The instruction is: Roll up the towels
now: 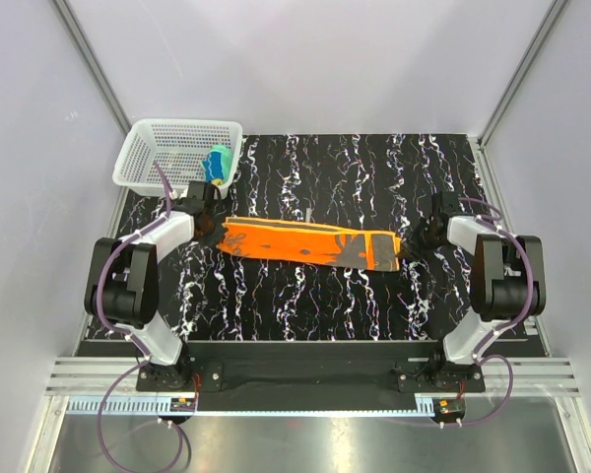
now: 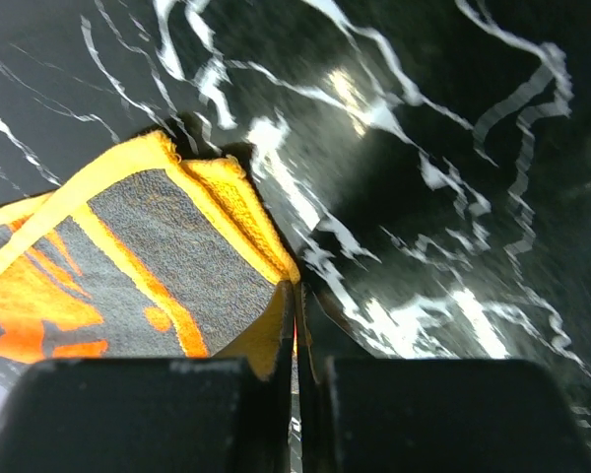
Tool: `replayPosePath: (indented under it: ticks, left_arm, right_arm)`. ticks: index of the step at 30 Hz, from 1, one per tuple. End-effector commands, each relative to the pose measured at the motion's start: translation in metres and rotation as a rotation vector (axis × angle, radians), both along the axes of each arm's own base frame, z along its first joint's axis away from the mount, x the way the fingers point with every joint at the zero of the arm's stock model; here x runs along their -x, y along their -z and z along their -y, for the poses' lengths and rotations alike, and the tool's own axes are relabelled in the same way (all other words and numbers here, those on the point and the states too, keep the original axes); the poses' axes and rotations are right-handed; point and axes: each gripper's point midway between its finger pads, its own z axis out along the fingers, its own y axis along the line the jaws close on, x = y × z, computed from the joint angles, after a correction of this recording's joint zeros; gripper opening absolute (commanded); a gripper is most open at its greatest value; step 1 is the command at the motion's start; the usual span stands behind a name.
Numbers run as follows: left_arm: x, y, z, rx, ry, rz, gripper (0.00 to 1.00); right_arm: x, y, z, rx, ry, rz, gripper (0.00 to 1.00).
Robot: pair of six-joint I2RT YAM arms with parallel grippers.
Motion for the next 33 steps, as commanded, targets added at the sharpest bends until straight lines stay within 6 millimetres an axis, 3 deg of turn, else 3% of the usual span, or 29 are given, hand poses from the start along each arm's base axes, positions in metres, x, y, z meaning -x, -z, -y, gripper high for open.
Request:
replayPosePath:
  ticks: [1, 2, 3, 4, 5, 6, 8, 12, 17, 22, 25, 28, 29, 33]
  left_arm:
    - [-0.025, -0.016, 0.002, -0.005, 0.047, 0.119, 0.08]
    - [-0.029, -0.018, 0.003, -0.021, 0.071, 0.124, 0.16]
    - [-0.031, -0.018, 0.002, -0.029, 0.076, 0.120, 0.35]
    - [-0.028, -0.015, -0.001, -0.047, 0.074, 0.091, 0.45]
    - [-0.030, -0.018, -0.002, -0.054, 0.074, 0.091, 0.51]
    - [-0.029, -0.020, -0.002, -0.055, 0.075, 0.093, 0.59]
    - [-0.027, -0.031, -0.003, -0.064, 0.069, 0.119, 0.62]
    - [-0.022, -0.052, -0.005, -0.083, 0.074, 0.152, 0.63]
    - [-0.015, -0.070, -0.002, -0.070, 0.098, 0.177, 0.63]
    - [-0.004, -0.088, 0.010, -0.061, 0.128, 0.223, 0.62]
    - [0.002, -0.093, 0.027, -0.062, 0.171, 0.240, 0.62]
    - [0.005, -0.098, 0.068, -0.028, 0.278, 0.287, 0.61]
    - [0.010, -0.099, 0.092, -0.009, 0.354, 0.305, 0.60]
    - [0.019, -0.106, 0.166, 0.081, 0.537, 0.387, 0.59]
  right_arm:
    - [0.018, 0.000, 0.014, 0.084, 0.036, -0.030, 0.00]
    - [0.019, -0.002, 0.014, 0.084, 0.035, -0.023, 0.00]
    - [0.021, -0.005, 0.013, 0.081, 0.027, -0.016, 0.00]
    - [0.022, -0.006, 0.013, 0.083, 0.025, -0.014, 0.04]
    - [0.023, -0.010, 0.013, 0.086, 0.020, -0.002, 0.35]
    - [0.023, -0.012, 0.014, 0.091, 0.022, 0.004, 0.49]
    - [0.020, -0.023, 0.016, 0.105, 0.022, 0.038, 0.75]
    - [0.010, -0.034, 0.022, 0.136, 0.037, 0.075, 0.79]
    - [0.002, -0.020, 0.017, 0.103, 0.025, 0.052, 0.75]
    - [0.009, -0.002, 0.003, 0.023, 0.029, 0.029, 0.60]
    - [0.013, 0.004, -0.001, 0.007, 0.018, 0.018, 0.52]
    - [0.017, 0.007, -0.003, -0.002, 0.002, 0.015, 0.38]
    - [0.019, 0.007, -0.004, -0.002, -0.002, 0.019, 0.29]
    - [0.026, 0.004, -0.008, -0.022, -0.015, 0.022, 0.13]
